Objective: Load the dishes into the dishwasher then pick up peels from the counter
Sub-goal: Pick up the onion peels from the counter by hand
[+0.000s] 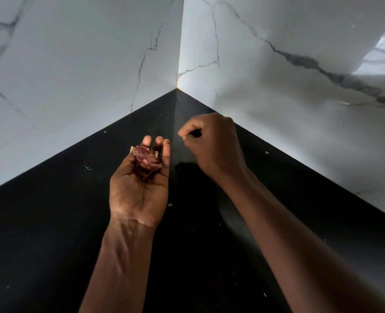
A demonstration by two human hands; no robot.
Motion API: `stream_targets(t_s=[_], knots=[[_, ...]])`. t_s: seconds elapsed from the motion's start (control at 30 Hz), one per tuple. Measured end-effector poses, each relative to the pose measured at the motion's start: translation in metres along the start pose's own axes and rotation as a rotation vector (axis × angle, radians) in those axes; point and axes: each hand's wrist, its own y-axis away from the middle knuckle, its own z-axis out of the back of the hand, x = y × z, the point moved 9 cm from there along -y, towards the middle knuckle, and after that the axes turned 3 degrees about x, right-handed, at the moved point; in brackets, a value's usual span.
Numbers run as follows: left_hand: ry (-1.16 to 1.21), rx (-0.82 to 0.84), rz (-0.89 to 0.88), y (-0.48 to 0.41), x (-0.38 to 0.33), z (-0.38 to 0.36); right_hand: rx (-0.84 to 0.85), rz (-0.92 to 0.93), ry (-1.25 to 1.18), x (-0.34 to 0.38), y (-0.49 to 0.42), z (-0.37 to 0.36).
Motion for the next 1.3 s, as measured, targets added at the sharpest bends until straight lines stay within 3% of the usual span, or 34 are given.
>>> stream_targets(t_s=[0.13, 0.27, 0.4, 0.6, 1.0, 1.1, 1.3], knots=[[-0.082, 0.056, 0.066, 0.004, 0.011, 0.000, 0.103, 0.158, -0.024, 0.070, 0.028, -0.016], [-0.068, 0.057, 0.098, 0.004, 0.017, 0.004, 0.084, 0.150, 0.041, 0.068, 0.044, -0.002], [0.049, 0.030, 0.088, -0.002, 0.017, 0.003, -0.083, -0.096, -0.017, -0.016, 0.038, 0.047], [0.146, 0.053, 0.137, 0.005, 0.023, -0.003, -0.104, -0.453, 0.362, -0.148, 0.050, 0.089], [0.221, 0.028, 0.148, 0.004, 0.026, -0.001, 0.053, -0.354, 0.476, -0.122, 0.041, 0.058], [0.210, 0.025, 0.147, 0.003, 0.028, -0.001, 0.079, -0.330, 0.326, -0.094, 0.051, 0.048], [0.120, 0.041, 0.148, 0.008, 0.046, -0.004, -0.052, -0.089, -0.035, 0.006, 0.065, 0.043]])
